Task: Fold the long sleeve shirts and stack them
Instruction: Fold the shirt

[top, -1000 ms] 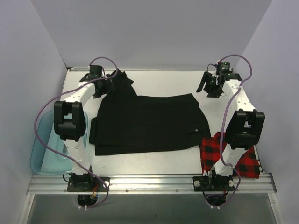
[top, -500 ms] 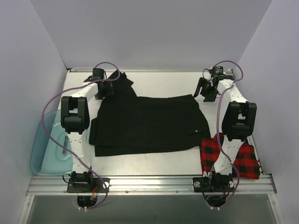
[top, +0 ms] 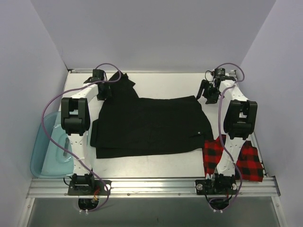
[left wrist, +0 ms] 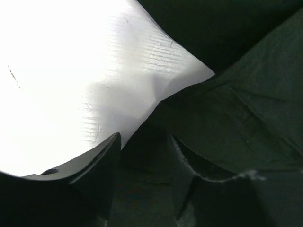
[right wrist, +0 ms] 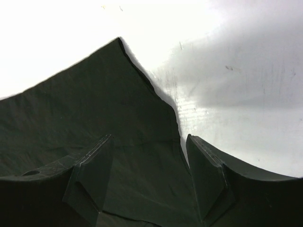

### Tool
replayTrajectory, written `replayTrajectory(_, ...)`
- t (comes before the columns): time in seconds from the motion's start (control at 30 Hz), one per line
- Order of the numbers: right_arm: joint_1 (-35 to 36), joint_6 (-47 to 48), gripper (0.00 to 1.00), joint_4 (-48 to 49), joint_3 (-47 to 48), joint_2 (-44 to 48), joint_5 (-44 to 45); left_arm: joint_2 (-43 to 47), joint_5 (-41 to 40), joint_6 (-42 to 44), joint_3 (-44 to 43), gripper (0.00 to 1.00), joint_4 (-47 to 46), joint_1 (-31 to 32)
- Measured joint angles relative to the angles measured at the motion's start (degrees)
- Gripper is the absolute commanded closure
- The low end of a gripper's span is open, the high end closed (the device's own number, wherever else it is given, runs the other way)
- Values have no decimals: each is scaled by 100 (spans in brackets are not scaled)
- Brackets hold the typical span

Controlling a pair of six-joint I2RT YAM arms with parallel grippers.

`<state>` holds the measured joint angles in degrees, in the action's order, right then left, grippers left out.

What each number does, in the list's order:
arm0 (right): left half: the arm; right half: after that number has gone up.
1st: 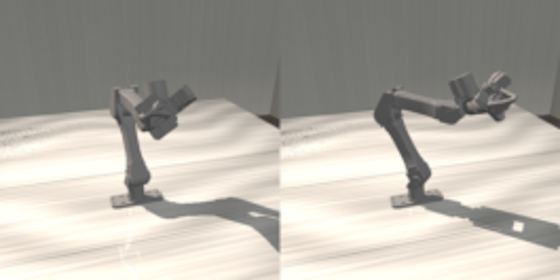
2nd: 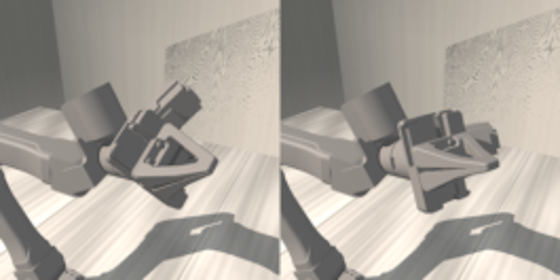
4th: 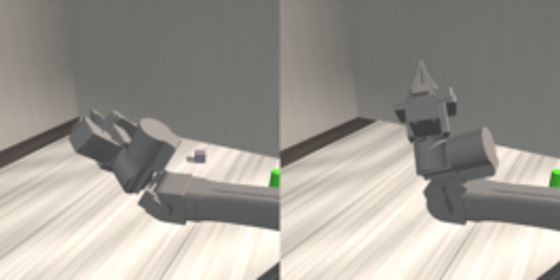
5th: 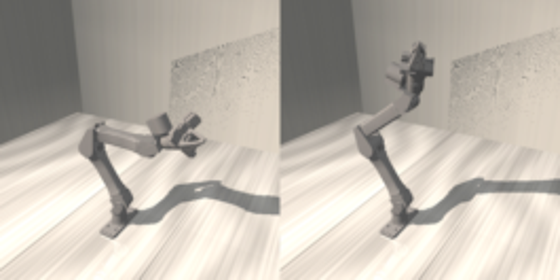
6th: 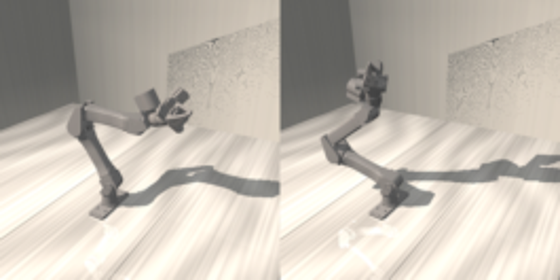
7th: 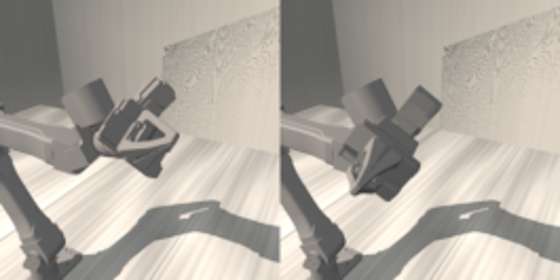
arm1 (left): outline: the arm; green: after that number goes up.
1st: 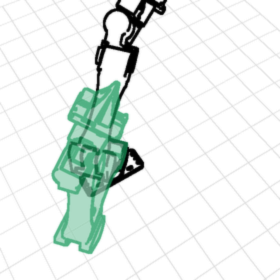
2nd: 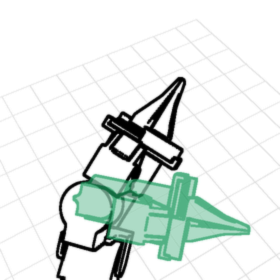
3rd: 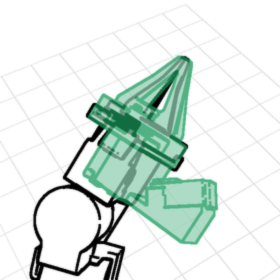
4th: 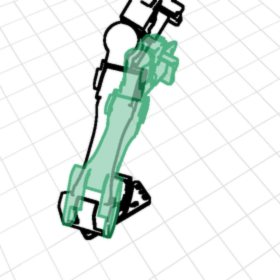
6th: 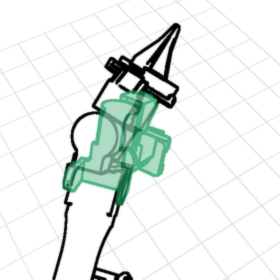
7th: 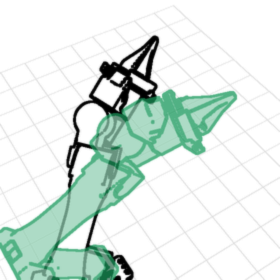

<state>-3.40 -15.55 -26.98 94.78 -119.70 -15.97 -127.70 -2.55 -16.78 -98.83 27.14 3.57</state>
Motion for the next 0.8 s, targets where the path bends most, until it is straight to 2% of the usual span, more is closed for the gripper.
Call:
replayTrajectory(0.03,-2,2,38,11,68,-46,-15,-7,7,35,0,55,4,0)
replayTrajectory(0.07,-2,2,38,2,175,-114,-48,-9,20,46,0,66,2,2)
replayTrajectory(0.13,-4,2,39,42,385,-289,-133,-20,48,74,2,77,2,2)
replayTrajectory(0.17,-4,0,39,55,487,-380,-164,-26,59,87,2,85,0,2)
replayTrajectory(0.33,-4,-131,41,101,876,-857,-400,-37,131,142,2,99,-7,2)
replayTrajectory(0.7,50,-474,41,98,1674,-1611,-850,-37,243,245,26,100,-52,2)
replayTrajectory(0.8,101,-505,44,105,1703,-1635,-870,-37,256,245,33,100,-76,2)
